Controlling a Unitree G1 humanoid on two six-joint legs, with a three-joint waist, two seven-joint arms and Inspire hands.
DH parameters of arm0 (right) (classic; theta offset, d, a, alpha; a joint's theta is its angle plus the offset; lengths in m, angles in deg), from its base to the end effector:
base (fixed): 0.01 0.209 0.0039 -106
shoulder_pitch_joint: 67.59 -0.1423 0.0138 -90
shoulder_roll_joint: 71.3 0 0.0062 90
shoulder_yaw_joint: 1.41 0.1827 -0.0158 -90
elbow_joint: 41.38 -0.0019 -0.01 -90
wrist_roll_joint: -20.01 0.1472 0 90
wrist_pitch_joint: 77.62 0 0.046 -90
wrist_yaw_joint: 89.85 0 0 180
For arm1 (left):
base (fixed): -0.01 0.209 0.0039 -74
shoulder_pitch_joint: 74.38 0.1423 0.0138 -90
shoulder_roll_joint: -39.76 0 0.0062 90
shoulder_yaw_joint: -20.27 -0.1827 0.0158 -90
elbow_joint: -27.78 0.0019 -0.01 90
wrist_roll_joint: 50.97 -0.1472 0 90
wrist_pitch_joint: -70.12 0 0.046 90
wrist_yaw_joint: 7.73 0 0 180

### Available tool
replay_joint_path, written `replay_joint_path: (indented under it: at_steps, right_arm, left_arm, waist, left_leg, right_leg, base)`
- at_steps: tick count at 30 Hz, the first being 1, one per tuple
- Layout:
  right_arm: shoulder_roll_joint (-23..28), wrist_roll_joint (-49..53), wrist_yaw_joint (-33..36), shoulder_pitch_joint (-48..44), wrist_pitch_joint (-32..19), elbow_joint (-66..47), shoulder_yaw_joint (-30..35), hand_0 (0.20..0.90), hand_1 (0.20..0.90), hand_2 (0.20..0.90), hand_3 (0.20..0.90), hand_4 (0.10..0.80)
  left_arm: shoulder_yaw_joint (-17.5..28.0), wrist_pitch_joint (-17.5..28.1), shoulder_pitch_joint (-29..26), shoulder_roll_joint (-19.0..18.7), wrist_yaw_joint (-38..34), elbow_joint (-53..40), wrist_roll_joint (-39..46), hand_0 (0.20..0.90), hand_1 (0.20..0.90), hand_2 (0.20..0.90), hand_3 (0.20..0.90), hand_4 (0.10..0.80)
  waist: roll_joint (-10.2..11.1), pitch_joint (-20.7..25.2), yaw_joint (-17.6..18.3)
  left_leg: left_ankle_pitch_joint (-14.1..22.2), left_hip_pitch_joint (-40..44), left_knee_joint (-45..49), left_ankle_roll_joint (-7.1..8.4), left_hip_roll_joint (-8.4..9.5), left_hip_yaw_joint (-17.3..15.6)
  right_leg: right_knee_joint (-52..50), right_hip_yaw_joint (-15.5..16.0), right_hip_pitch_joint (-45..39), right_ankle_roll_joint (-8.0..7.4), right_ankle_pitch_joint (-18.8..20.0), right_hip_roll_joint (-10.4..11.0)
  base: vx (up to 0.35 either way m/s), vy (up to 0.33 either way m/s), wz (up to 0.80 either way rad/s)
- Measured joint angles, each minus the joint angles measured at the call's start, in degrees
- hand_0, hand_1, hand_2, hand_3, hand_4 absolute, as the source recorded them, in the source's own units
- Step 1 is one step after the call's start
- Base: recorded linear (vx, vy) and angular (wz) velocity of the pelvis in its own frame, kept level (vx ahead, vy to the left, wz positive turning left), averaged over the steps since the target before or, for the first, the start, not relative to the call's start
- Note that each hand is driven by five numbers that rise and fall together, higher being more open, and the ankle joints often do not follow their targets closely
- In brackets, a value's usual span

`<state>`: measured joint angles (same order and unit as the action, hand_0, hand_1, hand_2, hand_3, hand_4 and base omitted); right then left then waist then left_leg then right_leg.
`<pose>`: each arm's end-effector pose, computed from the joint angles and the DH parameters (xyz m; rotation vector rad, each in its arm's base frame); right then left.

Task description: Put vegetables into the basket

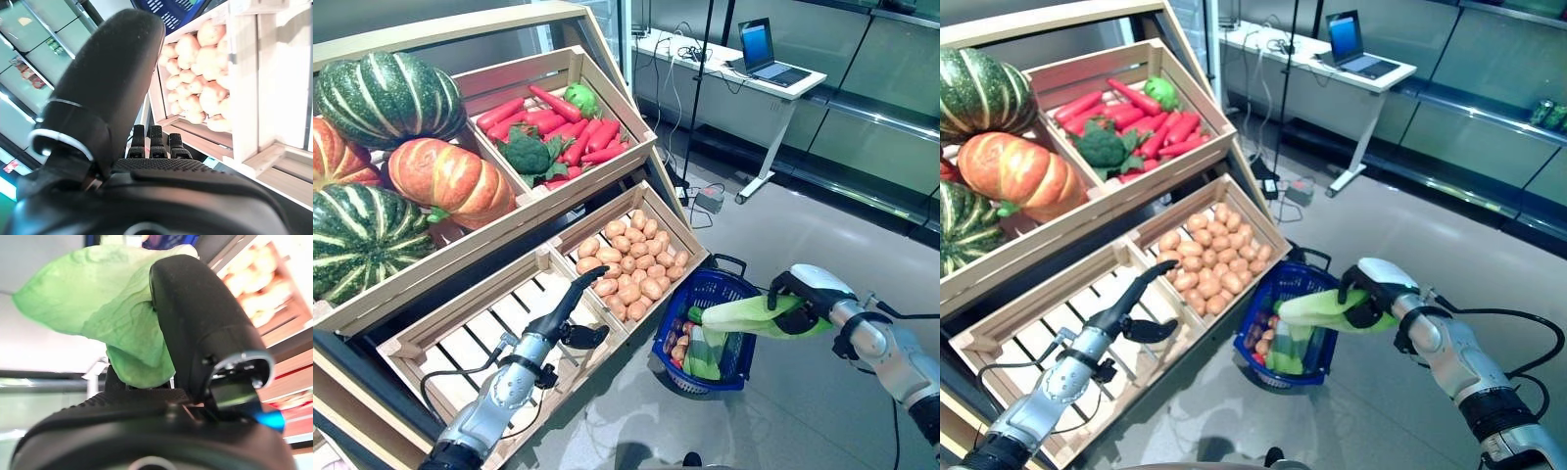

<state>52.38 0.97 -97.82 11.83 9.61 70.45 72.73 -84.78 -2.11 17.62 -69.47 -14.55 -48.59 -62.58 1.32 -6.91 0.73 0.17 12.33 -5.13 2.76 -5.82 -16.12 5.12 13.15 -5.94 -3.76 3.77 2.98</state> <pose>0.2331 -0.3004 0.0679 -1.2237 0.3261 0.2578 0.1905 0.2331 0.0183 0.7865 -0.0086 -0.2312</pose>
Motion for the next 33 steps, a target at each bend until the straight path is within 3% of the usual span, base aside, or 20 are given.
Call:
replay_joint_path:
  at_steps: [8,14,16,18,26,33]
  right_arm:
    - [-3.58,9.30,5.88,-3.10,5.07,15.00,-0.81,0.300,0.300,0.300,0.300,0.400]
    - [-2.89,16.36,11.56,-21.56,5.74,28.32,-0.85,0.300,0.300,0.300,0.300,0.400]
    - [-2.89,18.81,11.69,-25.55,5.70,29.08,-0.92,0.300,0.300,0.300,0.300,0.400]
    - [-2.89,21.76,11.82,-28.35,5.65,29.06,-0.94,0.300,0.300,0.300,0.300,0.400]
    - [-2.61,24.82,13.58,-32.19,5.75,32.90,-1.39,0.300,0.300,0.300,0.300,0.400]
    - [-2.51,30.20,13.64,-37.15,7.51,36.57,-1.61,0.300,0.300,0.300,0.300,0.400]
  left_arm:
    - [-0.29,-0.23,-1.19,-0.02,0.31,0.01,8.80,0.900,0.900,0.900,0.900,0.800]
    - [-3.19,0.01,-13.04,-0.99,-1.28,1.00,12.55,0.900,0.900,0.900,0.900,0.800]
    - [-4.25,0.11,-14.11,-1.03,-3.13,0.98,12.56,0.900,0.900,0.900,0.900,0.800]
    - [-4.94,0.16,-14.26,-1.08,-4.82,0.91,12.56,0.900,0.900,0.900,0.900,0.800]
    - [-6.18,0.70,-15.37,-1.22,-10.62,0.82,14.23,0.900,0.900,0.900,0.900,0.800]
    - [-10.19,1.37,-16.52,-1.43,-12.02,0.58,14.79,0.900,0.900,0.900,0.900,0.800]
  waist:
    - [-0.23,-0.96,-1.98]
    - [-3.04,-15.04,-2.99]
    - [-3.83,-18.37,-3.46]
    - [-3.73,-20.54,-3.47]
    - [-4.18,-22.36,-4.68]
    - [-4.89,-23.10,-4.63]
  left_leg:
    - [-0.38,-5.52,1.75,-0.17,0.14,0.74]
    - [1.99,-19.17,15.36,-1.19,-0.20,3.61]
    - [4.59,-22.78,21.79,-1.29,-0.86,4.03]
    - [7.67,-28.22,29.64,-1.53,-1.12,5.09]
    - [19.03,-45.42,56.68,-2.67,-0.24,8.03]
    - [22.63,-55.46,68.70,-3.35,0.00,9.41]
  right_leg:
    - [-0.38,0.96,4.27,0.05,0.30,0.42]
    - [-11.03,3.39,15.27,1.62,-0.97,2.94]
    - [-17.92,3.35,19.03,2.02,-3.97,3.89]
    - [-28.25,3.45,25.04,2.41,-8.61,6.16]
    - [-58.23,4.53,41.71,3.97,-22.39,15.44]
    - [-69.75,2.85,51.25,4.67,-26.18,18.37]
  base:
    - [-0.123,-0.057,0.04]
    - [-0.177,-0.019,0.22]
    - [-0.099,-0.030,0.02]
    - [-0.124,-0.042,0.16]
    - [-0.066,-0.013,0.18]
    - [-0.029,0.002,0.08]
